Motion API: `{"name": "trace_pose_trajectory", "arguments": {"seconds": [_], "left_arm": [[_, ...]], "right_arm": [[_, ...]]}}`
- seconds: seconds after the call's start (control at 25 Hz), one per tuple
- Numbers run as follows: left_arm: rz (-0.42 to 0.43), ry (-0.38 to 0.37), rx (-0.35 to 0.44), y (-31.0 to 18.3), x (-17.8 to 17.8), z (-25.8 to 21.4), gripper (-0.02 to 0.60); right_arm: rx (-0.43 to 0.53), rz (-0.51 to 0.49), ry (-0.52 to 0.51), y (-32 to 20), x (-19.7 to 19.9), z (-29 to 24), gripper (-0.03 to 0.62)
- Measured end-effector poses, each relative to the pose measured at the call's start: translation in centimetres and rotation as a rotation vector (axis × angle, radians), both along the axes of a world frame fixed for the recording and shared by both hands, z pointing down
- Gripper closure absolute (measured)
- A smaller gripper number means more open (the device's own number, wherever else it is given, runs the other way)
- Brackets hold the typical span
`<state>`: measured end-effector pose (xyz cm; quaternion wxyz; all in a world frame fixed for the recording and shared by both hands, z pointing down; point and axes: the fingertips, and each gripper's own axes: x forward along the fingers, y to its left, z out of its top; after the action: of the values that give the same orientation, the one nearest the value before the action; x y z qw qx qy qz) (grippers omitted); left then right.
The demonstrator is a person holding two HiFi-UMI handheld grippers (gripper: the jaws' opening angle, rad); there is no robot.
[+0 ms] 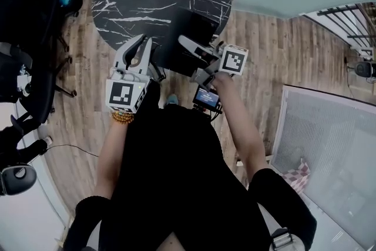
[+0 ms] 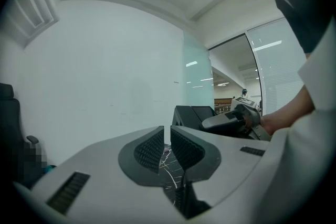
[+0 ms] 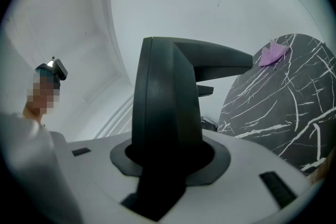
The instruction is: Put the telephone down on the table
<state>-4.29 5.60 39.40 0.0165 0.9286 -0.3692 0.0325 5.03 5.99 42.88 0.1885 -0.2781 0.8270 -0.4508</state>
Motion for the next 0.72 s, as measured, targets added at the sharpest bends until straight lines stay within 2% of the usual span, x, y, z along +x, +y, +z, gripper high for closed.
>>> {"name": "trace_pose_trajectory", "arguments": {"seconds": [0.12,0.28,0.36,0.52,0.72], "left_arm": [[0.009,0.003,-0.002,-1.8,-0.6,0.1,0.541],[0.042,-0.029,0.018,-3.9,-1.3,-0.1,0.541],[0.059,-0.015,0.022,-5.1,-1.6,-0.4,0.541],[0.042,0.016,0.022,-7.3,-3.3,-0.2,0.545],[0.057,0.022,0.027,-9.0,-3.8,-0.3,0.553]], "right_arm": [[-0.017,0.015,0.015,-1.7,-0.3,0.5,0.427],[-0.032,0.035,0.009,-4.1,-1.0,0.3,0.427],[-0.039,0.051,0.017,-5.1,-1.3,0.3,0.427],[-0.052,0.059,0.044,-6.7,-1.9,0.5,0.427],[-0.080,0.086,0.081,-8.0,-1.8,0.5,0.427]]}}
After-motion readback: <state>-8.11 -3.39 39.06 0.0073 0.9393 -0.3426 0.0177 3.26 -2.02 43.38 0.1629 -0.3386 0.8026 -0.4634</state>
